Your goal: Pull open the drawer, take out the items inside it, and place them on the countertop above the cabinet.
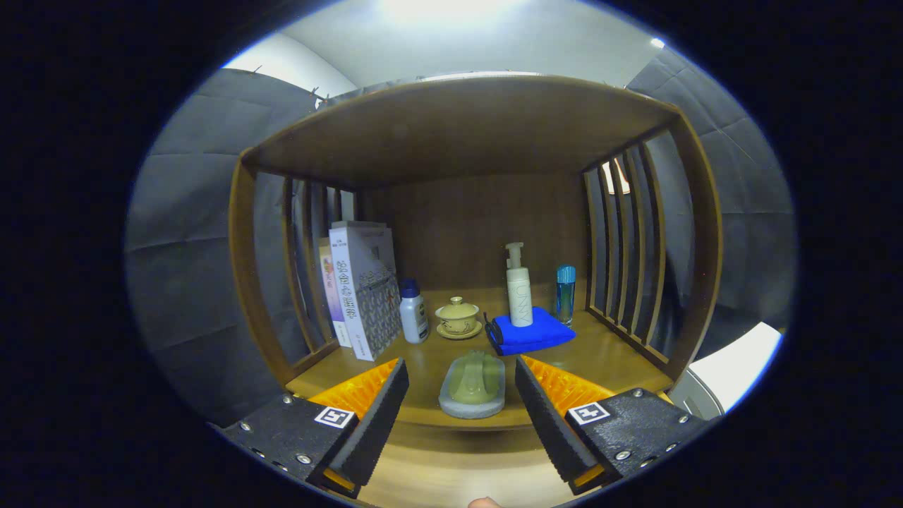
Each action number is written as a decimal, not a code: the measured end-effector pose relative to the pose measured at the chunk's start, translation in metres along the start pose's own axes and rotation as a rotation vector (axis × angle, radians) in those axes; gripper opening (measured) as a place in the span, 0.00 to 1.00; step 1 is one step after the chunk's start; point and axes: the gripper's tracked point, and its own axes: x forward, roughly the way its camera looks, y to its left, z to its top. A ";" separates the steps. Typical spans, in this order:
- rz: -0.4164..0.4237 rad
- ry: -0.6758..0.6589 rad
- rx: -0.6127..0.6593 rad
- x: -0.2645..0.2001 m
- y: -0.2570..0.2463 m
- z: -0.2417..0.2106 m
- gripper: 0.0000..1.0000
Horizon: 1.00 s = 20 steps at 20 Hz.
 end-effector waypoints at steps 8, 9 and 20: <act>-0.006 -0.070 -0.014 -0.075 0.006 -0.012 0.95; -0.011 -0.084 -0.018 -0.083 0.007 -0.015 0.95; 0.016 -0.195 -0.061 -0.152 0.032 -0.065 0.94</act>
